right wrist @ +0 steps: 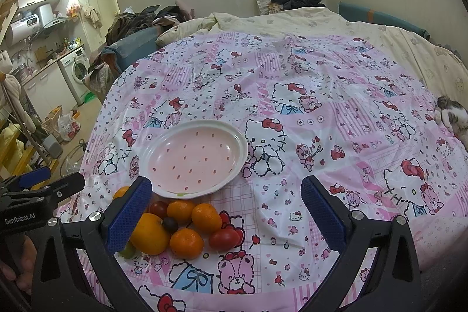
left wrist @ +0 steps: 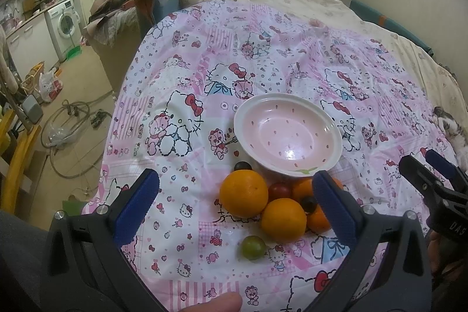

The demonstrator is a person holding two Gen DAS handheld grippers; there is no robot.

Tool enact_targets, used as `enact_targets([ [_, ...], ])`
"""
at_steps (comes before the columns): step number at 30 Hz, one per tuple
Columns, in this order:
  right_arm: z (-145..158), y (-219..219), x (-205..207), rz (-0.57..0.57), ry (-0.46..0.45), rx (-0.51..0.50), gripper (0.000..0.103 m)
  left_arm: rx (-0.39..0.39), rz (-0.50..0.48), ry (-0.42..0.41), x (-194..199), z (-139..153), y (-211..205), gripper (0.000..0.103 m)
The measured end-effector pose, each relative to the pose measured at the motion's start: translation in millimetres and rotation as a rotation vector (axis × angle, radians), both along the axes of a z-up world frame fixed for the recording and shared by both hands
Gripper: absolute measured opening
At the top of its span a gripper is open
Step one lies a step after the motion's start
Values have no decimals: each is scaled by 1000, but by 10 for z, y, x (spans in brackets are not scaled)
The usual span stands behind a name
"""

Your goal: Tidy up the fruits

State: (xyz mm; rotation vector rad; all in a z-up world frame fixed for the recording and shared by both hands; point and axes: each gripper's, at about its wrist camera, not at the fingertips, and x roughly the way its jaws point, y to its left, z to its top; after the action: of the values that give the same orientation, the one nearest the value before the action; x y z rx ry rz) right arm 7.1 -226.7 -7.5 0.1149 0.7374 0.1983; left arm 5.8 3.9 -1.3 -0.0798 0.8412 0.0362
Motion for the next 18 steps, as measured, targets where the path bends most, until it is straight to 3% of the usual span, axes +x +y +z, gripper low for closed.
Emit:
enact_targets([
  [18, -19, 3, 3, -2, 8, 10, 103, 2, -1, 0, -2, 3, 5, 103],
])
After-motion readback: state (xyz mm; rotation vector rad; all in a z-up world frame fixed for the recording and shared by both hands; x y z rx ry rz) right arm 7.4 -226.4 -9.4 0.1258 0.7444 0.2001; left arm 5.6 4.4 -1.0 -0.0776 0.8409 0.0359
